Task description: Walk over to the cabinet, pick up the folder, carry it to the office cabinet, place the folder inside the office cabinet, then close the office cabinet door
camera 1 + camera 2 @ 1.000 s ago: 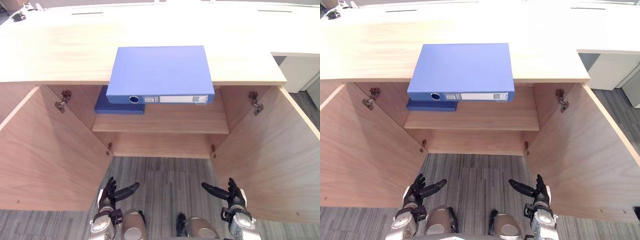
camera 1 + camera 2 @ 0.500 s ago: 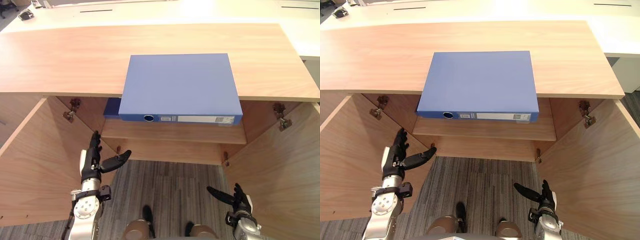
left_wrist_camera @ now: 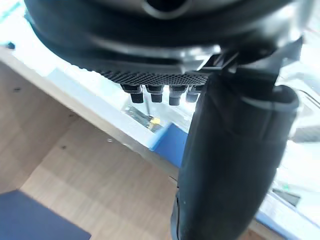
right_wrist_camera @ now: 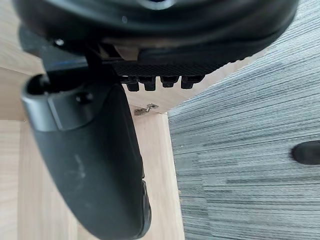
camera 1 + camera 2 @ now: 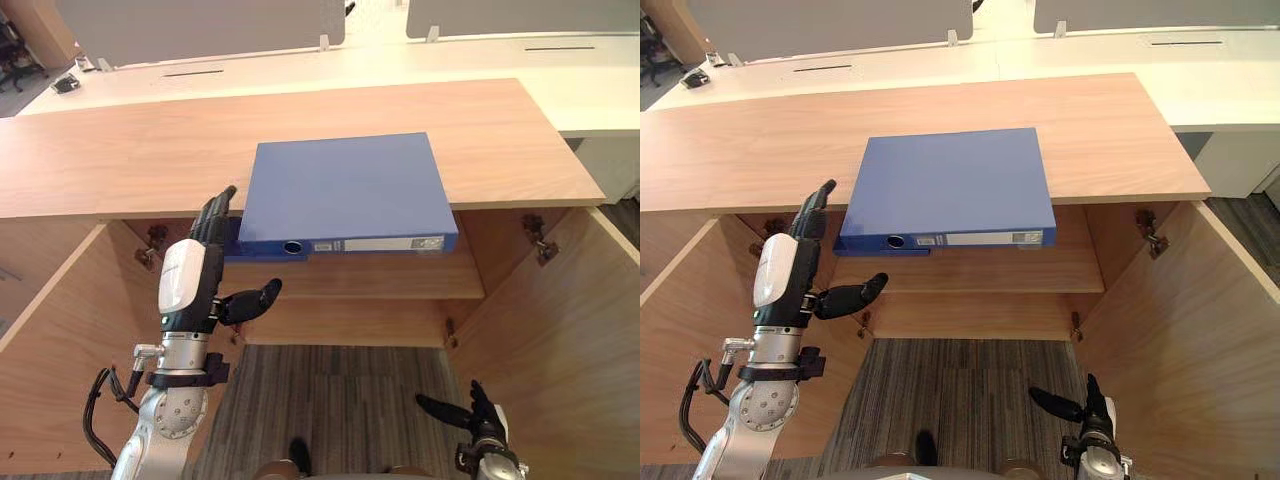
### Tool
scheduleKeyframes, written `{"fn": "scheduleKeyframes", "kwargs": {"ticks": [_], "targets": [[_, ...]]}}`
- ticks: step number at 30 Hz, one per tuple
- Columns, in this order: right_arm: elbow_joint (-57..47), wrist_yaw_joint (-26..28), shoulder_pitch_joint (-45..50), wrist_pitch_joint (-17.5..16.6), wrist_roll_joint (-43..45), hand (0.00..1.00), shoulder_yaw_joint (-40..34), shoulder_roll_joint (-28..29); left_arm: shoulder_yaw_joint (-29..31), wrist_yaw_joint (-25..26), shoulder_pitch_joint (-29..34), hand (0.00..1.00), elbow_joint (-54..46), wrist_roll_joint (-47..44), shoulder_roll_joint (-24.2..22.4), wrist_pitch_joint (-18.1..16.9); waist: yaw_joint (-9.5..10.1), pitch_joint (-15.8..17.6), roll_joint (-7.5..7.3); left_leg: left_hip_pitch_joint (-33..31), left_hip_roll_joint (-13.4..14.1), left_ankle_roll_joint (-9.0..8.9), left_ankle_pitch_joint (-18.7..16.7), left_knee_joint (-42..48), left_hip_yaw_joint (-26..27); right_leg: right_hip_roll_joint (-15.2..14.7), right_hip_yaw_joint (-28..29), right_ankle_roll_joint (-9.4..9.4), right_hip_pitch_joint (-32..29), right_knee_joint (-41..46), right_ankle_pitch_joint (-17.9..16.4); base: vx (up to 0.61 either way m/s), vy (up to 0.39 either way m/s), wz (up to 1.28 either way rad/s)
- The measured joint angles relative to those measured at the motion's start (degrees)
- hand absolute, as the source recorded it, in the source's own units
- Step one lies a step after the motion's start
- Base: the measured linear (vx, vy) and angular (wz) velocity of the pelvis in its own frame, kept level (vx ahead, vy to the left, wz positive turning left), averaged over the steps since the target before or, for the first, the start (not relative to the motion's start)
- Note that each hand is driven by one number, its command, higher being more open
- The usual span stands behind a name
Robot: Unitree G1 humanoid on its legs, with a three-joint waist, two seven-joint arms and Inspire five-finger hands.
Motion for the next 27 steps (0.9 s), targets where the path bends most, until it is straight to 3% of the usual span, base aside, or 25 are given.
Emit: {"fn": "scheduleKeyframes", "kwargs": {"ticks": [5,9,10,18,24,27], "targets": [[1.69,-0.10,0.70,0.03,-0.02,1.00,1.75,-0.03,-2.76,0.93,-1.94,1.00,0.16,3.77,0.28,1.27,-0.71,-0.82,-0.13,1.60,-0.10,-0.26,1.62,-3.11,0.91,0.30,1.55,0.34,-0.22,-0.69,0.42,-0.07,0.017,-0.11],[1.69,-0.07,1.35,0.06,0.00,1.00,1.77,-0.01,-3.99,1.65,-7.69,1.00,5.77,6.50,1.67,2.47,-1.43,-1.63,-0.10,1.58,-0.30,0.14,1.92,-3.39,1.08,0.24,1.79,0.61,-0.21,-1.30,1.02,-0.02,0.002,-0.04],[1.68,0.00,1.21,0.06,0.01,1.00,1.77,-0.01,-4.21,1.67,-9.49,0.00,8.52,7.38,2.19,3.55,-1.66,-1.77,-0.09,1.56,-0.34,0.21,1.97,-3.41,1.09,0.22,1.82,0.67,-0.17,-1.61,1.22,0.00,0.000,0.00],[1.68,0.40,0.45,0.25,0.66,1.00,1.75,0.07,-3.99,3.61,-18.08,0.00,14.31,12.10,4.10,7.88,-1.72,-1.88,-0.68,1.26,-0.49,0.23,1.98,-3.27,1.09,0.12,1.96,0.86,-0.14,-2.59,1.60,0.00,-0.001,0.00],[1.65,0.77,-0.49,0.25,1.19,1.00,1.72,0.19,-3.75,4.57,-24.01,0.00,14.85,12.15,4.89,6.90,-2.14,-1.86,-0.77,1.28,-0.44,0.23,1.97,-3.46,0.76,0.17,2.42,0.87,0.01,-3.78,2.30,0.01,-0.012,-0.06],[1.53,0.78,-0.75,0.25,1.33,1.00,1.72,0.41,-3.80,4.36,-23.05,0.00,14.23,9.97,4.35,6.65,-2.86,-1.86,-0.88,1.27,-0.31,0.23,1.97,-3.33,0.82,0.21,3.19,0.90,-0.10,-3.86,2.67,0.01,-0.005,-0.10]]}}
